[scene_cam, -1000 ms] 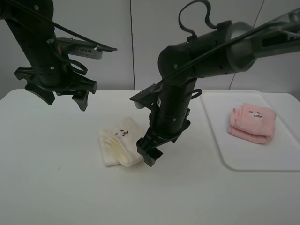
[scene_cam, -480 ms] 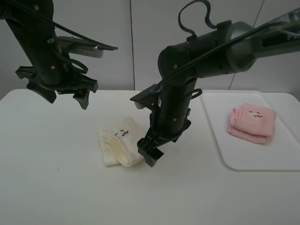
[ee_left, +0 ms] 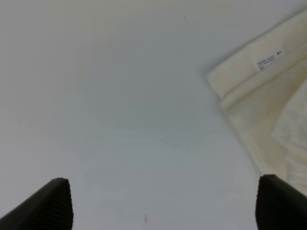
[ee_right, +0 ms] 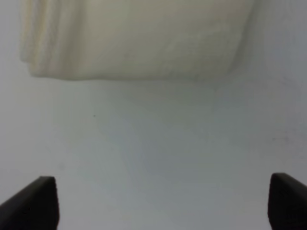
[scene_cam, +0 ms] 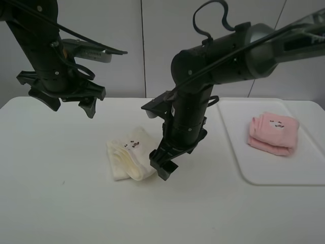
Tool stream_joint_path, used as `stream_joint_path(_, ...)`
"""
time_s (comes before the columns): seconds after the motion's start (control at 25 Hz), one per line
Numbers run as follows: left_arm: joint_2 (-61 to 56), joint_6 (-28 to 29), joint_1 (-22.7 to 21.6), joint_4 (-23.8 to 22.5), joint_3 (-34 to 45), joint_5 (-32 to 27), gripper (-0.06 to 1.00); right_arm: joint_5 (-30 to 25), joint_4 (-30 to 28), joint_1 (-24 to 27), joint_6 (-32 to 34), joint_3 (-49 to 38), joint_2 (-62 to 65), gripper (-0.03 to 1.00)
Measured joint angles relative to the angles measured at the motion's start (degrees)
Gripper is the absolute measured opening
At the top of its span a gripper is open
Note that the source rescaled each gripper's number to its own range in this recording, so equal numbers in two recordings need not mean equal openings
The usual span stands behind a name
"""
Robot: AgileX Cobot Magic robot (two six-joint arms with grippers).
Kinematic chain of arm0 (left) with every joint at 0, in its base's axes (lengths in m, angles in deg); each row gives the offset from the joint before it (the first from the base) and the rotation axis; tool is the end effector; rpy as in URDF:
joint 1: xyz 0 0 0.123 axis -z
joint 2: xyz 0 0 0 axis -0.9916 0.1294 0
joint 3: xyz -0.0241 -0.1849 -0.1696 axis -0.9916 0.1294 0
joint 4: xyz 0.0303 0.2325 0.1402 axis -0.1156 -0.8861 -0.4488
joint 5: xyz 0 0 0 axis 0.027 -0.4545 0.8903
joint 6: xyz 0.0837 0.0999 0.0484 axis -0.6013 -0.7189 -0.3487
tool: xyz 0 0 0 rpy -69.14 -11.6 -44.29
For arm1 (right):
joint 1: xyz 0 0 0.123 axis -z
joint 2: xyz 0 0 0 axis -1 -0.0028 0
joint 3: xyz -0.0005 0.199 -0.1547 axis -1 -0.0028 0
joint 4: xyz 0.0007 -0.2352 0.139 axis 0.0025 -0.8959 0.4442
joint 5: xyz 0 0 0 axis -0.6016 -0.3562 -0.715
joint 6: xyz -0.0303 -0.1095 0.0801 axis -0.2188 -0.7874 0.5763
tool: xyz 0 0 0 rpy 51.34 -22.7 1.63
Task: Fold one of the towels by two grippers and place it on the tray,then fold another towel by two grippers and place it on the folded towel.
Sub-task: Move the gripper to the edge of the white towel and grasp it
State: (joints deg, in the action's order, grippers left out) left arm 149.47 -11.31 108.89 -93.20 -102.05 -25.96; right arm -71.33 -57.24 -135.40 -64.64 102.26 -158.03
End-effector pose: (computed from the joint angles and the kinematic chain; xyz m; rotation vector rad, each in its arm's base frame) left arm 0.3369 -0.1484 0.1516 0.2711 2.8717 0.0417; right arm 0.2769 0.2703 0.0865 -1.4082 2.6856 -0.0451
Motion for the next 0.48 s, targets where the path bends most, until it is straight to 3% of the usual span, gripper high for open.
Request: stream_joint_path(0.48,-0.1,-0.4,0.0,-0.4,-0.3,3.1,0.93,0.1,-0.2,0.0,0.0,0.0,0.0,0.92)
